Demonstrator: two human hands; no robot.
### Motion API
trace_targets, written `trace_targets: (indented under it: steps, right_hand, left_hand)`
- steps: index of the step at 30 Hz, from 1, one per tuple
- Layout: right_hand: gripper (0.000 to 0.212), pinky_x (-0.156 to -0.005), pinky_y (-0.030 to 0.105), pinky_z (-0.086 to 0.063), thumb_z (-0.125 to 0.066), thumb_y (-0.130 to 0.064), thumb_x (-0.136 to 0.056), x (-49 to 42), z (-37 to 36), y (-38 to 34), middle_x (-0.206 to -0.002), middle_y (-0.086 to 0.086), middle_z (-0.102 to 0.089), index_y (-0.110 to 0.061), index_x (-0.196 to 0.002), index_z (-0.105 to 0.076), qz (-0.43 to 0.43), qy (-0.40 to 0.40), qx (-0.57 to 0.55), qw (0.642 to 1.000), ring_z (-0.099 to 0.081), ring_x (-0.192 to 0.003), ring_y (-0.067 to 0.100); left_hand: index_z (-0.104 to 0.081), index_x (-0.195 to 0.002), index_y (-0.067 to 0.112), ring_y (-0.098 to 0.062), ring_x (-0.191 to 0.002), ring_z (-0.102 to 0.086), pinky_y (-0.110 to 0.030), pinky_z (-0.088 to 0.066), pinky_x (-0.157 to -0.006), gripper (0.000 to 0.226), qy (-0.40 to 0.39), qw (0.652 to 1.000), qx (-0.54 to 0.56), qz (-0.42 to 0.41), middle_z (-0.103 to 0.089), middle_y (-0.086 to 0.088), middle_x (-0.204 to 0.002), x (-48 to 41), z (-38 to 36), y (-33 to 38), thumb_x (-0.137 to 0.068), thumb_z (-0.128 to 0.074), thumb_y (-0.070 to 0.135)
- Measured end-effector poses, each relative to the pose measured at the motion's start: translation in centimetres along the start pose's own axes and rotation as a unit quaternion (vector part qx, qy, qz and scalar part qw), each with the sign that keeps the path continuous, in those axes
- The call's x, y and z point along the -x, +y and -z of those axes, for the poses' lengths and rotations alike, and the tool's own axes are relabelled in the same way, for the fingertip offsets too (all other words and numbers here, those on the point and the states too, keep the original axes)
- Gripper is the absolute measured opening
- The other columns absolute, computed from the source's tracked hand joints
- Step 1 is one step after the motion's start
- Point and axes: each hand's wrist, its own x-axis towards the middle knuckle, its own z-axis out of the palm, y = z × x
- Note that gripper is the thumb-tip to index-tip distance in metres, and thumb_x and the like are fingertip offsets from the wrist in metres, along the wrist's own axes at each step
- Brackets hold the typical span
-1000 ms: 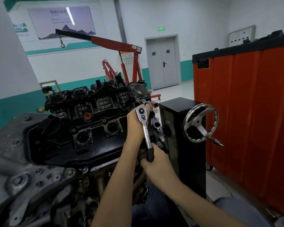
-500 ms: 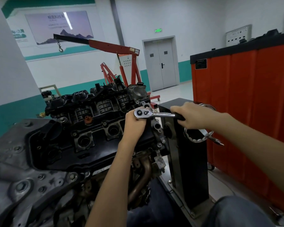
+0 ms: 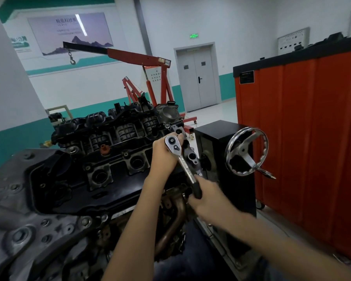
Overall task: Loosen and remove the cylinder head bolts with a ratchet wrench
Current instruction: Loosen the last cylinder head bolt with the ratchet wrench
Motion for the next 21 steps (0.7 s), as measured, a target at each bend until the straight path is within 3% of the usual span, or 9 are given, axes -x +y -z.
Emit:
trace_targets:
  steps: [2, 4, 7, 9, 12, 15, 18, 21]
  right_hand:
    - [0.020, -0.041, 0.022, -0.039, -0.057, -0.003, -0.082, -1.4, 4.7, 0.4, -0.064, -0.003, -0.055, -0.022, -0.085, -0.054, 0.019, -0.078, 0.089, 0.993, -0.051, -0.046, 0.002]
    - [0.023, -0.041, 0.010, -0.037, -0.059, -0.006, -0.085, -3.8, 9.5, -0.3, -0.065, -0.007, -0.052, -0.028, -0.082, -0.050, 0.062, -0.116, 0.241, 0.962, -0.052, -0.046, -0.003]
    - [0.012, -0.044, 0.012, -0.038, -0.057, -0.015, -0.089, -7.2, 13.3, -2.0, -0.066, -0.009, -0.050, -0.019, -0.098, -0.051, 0.134, -0.112, 0.419, 0.891, -0.048, -0.049, 0.000]
    - [0.015, -0.043, 0.014, -0.032, -0.057, -0.017, -0.089, -7.7, 13.0, -2.4, -0.065, -0.010, -0.047, -0.018, -0.103, -0.050, 0.157, -0.084, 0.451, 0.874, -0.045, -0.053, -0.001]
    - [0.015, -0.040, 0.012, -0.034, -0.059, -0.015, -0.087, -4.8, 9.9, -1.0, -0.067, -0.008, -0.047, -0.024, -0.087, -0.046, 0.104, -0.034, 0.356, 0.928, -0.046, -0.052, 0.001]
    - [0.014, -0.041, 0.015, -0.037, -0.059, -0.008, -0.082, -0.3, 3.4, 0.6, -0.067, 0.003, -0.052, -0.018, -0.083, -0.048, 0.007, 0.004, 0.086, 0.996, -0.047, -0.046, 0.004]
    - [0.013, -0.041, 0.012, -0.036, -0.056, -0.007, -0.083, 0.9, -3.5, -0.7, -0.069, 0.003, -0.053, -0.017, -0.089, -0.050, -0.028, 0.057, -0.073, 0.995, -0.049, -0.046, 0.003]
    - [0.017, -0.042, 0.012, -0.038, -0.053, -0.008, -0.083, 0.3, -5.3, -2.0, -0.067, -0.002, -0.051, -0.022, -0.083, -0.045, -0.019, 0.057, -0.086, 0.995, -0.051, -0.050, -0.001]
  left_hand:
    - [-0.047, -0.044, 0.032, -0.001, -0.046, -0.033, -0.014, -0.029, -0.052, 0.056, -0.028, 0.999, -0.012, -0.014, -0.039, 0.013, -0.044, -0.1, 0.5, 0.0, -0.094, -0.059, 0.011]
    - [-0.054, -0.047, 0.038, 0.002, -0.048, -0.039, -0.012, -0.031, -0.054, 0.057, -0.051, 0.998, -0.023, -0.030, -0.046, 0.016, -0.046, -0.4, 0.6, 0.0, -0.092, -0.059, 0.004]
    - [-0.060, -0.051, 0.042, 0.004, -0.049, -0.042, -0.010, -0.030, -0.052, 0.059, -0.052, 0.998, -0.016, -0.028, -0.052, 0.018, -0.049, -0.4, 0.7, 0.0, -0.087, -0.054, -0.004]
    - [-0.057, -0.048, 0.039, 0.002, -0.048, -0.040, -0.010, -0.029, -0.051, 0.059, -0.021, 1.000, 0.006, -0.009, -0.048, 0.017, -0.046, -0.2, 0.6, 0.0, -0.090, -0.052, -0.002]
    - [-0.042, -0.046, 0.029, -0.001, -0.049, -0.033, -0.018, -0.029, -0.054, 0.056, 0.031, 0.999, 0.035, 0.009, -0.041, 0.014, -0.045, -0.1, 0.0, -0.3, -0.094, -0.054, 0.002]
    - [-0.031, -0.052, 0.023, -0.003, -0.048, -0.028, -0.021, -0.025, -0.052, 0.053, 0.057, 0.998, 0.028, 0.008, -0.033, 0.011, -0.045, 0.1, -1.3, 0.0, -0.095, -0.054, 0.003]
    - [-0.027, -0.056, 0.021, -0.006, -0.048, -0.027, -0.020, -0.022, -0.052, 0.050, 0.073, 0.997, -0.012, -0.009, -0.027, 0.006, -0.054, 0.0, -1.4, 0.5, -0.094, -0.052, 0.001]
    - [-0.027, -0.057, 0.020, -0.004, -0.045, -0.031, -0.015, -0.025, -0.049, 0.049, 0.046, 0.998, -0.027, -0.010, -0.028, 0.007, -0.053, -0.2, -0.2, 0.5, -0.097, -0.052, 0.007]
